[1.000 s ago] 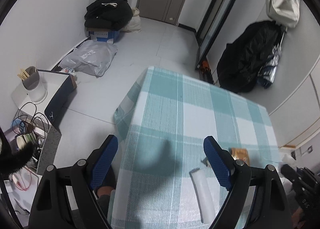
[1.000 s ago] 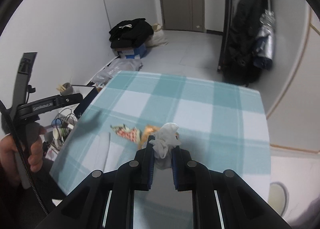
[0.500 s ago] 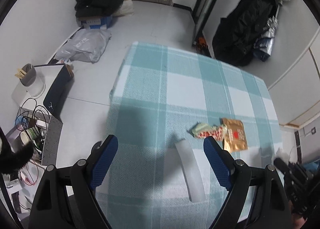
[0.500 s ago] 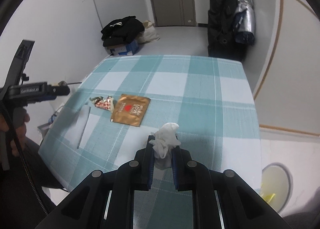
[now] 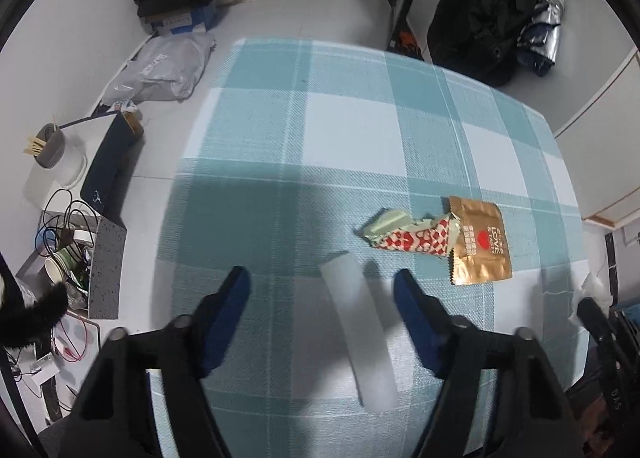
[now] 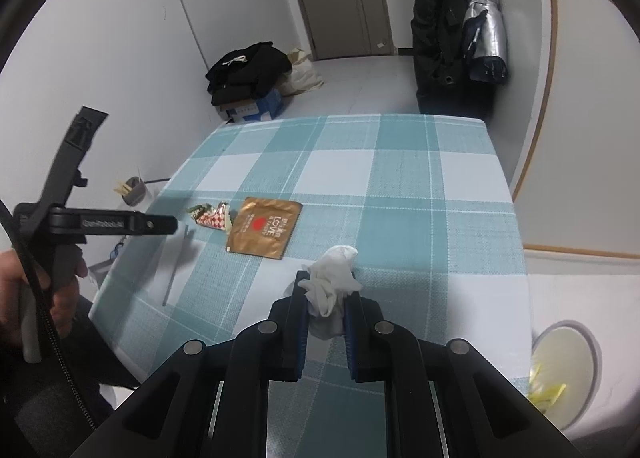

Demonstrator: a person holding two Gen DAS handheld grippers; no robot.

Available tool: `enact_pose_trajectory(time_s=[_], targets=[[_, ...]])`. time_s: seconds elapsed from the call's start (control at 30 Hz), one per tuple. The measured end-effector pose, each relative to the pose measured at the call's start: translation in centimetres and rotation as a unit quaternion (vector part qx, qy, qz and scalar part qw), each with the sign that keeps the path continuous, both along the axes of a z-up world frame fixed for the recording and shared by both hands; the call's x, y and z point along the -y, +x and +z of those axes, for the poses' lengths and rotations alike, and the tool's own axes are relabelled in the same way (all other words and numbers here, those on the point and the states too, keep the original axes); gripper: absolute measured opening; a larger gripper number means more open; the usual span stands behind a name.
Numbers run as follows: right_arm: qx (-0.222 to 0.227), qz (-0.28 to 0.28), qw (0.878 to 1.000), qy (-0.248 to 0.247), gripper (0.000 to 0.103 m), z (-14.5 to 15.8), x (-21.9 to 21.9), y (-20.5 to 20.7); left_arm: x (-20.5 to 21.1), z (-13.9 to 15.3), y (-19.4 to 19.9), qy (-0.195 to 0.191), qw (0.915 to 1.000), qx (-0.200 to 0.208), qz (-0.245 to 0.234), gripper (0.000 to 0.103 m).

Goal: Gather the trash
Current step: 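Grasp the white plastic strip with the left gripper while right holds tissue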

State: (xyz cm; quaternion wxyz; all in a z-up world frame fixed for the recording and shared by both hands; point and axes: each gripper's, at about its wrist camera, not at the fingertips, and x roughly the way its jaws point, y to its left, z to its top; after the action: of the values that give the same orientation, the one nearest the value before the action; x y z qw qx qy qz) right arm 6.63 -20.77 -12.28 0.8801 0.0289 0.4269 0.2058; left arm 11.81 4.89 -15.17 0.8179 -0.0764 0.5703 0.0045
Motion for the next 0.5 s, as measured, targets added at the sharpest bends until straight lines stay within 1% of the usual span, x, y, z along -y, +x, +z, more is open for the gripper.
enact_pose_trajectory(time_s=[0.07, 0.1, 0.13, 0.2, 0.27, 0.3, 0.33, 0.5], targets=[[-0.002, -0.003, 1.0, 0.006, 0.014, 0.09, 0.22, 0.07, 0.3, -0.27, 0.01, -0.001, 0.9999, -0.007, -0.008, 0.063], [-0.003, -0.004, 1.0, 0.009, 0.014, 0.11, 0.34, 0.1, 0.47, -0.45, 0.07, 0.0, 0.9999, -0.011, -0.012, 0.059], [-0.004, -0.005, 1.0, 0.011, 0.014, 0.09, 0.4, 0.1, 0.53, -0.53, 0.16, 0.003, 0.9999, -0.012, -0.012, 0.044], [-0.009, -0.004, 1.0, 0.011, 0.014, -0.08, 0.4, 0.08, 0.66, -0.5, 0.29, 0.016, 0.9998, -0.008, -0.011, 0.039], [-0.013, -0.002, 1.0, 0.007, 0.015, -0.24, 0.32, 0.15, 0.57, -0.47, 0.45, 0.011, 0.9999, -0.007, -0.006, 0.037], [-0.013, 0.0, 1.0, 0.006, 0.014, -0.29, 0.31, 0.16, 0.48, -0.41, 0.49, 0.01, 0.9999, -0.006, -0.003, 0.031], [-0.012, 0.001, 1.0, 0.005, 0.015, -0.31, 0.3, 0.1, 0.41, -0.41, 0.57, 0.011, 0.9999, -0.006, 0.0, 0.021], [-0.012, 0.002, 1.0, 0.008, 0.015, -0.24, 0.48, 0.13, 0.48, -0.45, 0.94, 0.001, 0.9998, -0.018, 0.003, 0.011]])
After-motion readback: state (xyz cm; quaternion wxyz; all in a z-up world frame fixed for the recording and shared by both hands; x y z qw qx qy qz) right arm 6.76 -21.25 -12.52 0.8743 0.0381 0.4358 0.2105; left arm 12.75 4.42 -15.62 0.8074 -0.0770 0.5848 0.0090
